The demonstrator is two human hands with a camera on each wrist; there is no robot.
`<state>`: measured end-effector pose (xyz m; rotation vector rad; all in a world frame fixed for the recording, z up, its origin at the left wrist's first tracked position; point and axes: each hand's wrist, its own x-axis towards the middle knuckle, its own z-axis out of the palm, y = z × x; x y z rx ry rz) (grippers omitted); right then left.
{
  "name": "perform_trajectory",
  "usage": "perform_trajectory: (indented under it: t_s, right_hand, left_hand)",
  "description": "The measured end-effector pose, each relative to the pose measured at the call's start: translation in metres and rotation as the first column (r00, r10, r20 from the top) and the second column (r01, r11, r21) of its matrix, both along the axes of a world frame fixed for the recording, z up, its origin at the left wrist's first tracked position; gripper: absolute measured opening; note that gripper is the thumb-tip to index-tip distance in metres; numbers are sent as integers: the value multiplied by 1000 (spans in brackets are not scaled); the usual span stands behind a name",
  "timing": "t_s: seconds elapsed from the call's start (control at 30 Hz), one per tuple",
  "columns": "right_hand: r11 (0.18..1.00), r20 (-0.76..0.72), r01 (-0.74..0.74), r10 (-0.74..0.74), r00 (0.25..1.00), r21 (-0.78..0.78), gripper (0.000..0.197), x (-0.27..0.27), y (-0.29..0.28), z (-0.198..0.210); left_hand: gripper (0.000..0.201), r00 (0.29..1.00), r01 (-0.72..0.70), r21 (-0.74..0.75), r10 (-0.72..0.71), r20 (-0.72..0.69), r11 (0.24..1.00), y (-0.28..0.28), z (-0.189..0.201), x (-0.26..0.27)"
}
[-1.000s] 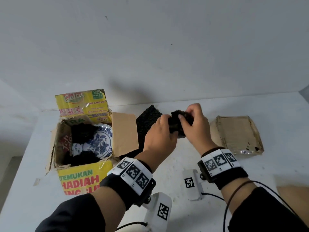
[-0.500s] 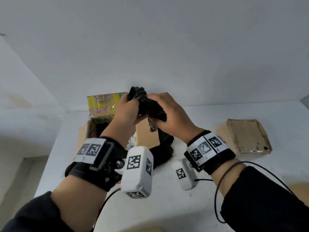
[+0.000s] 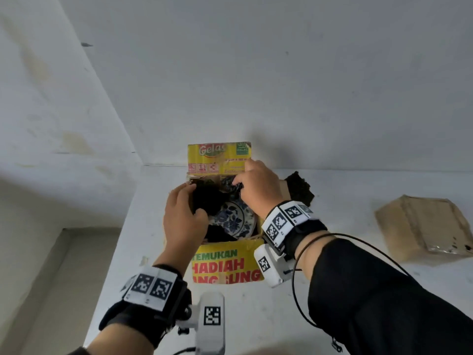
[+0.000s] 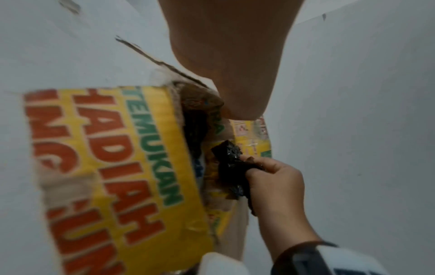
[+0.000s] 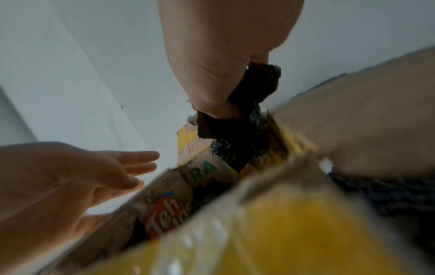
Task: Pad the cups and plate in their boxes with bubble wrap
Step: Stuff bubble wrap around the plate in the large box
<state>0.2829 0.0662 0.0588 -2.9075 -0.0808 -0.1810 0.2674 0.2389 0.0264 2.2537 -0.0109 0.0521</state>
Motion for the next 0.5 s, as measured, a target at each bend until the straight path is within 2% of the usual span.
perform_trajectory:
  t_s: [0.13,0.27,0.33,0.43,0.5]
  right_hand:
    - [974,-133,9,-39,990,-224,22,8,16,-17]
    - [872,-296,-80,-76,952,-483,18,6,28,-28]
    - [823,-349,-86,-141,926,-561,24,4,36,-34]
    - [847,-407,-46,-206,890,-529,52,3,46,-47]
    - [909,-440,19,-220,871,-417,56,6,49,-53]
  left_hand:
    - [58,993,104,28,-106,57,994,12,-28,-4]
    - [66,974,163,-23,-157,165,986,17,-42,-7]
    - [66,969,169,-56,-155,194,984,17,-47,-7]
    - [65,969,162,-83,-143,200,983,16,-52,-8]
    - [64,970,160,-88,-139,200,983,16,-52,-7]
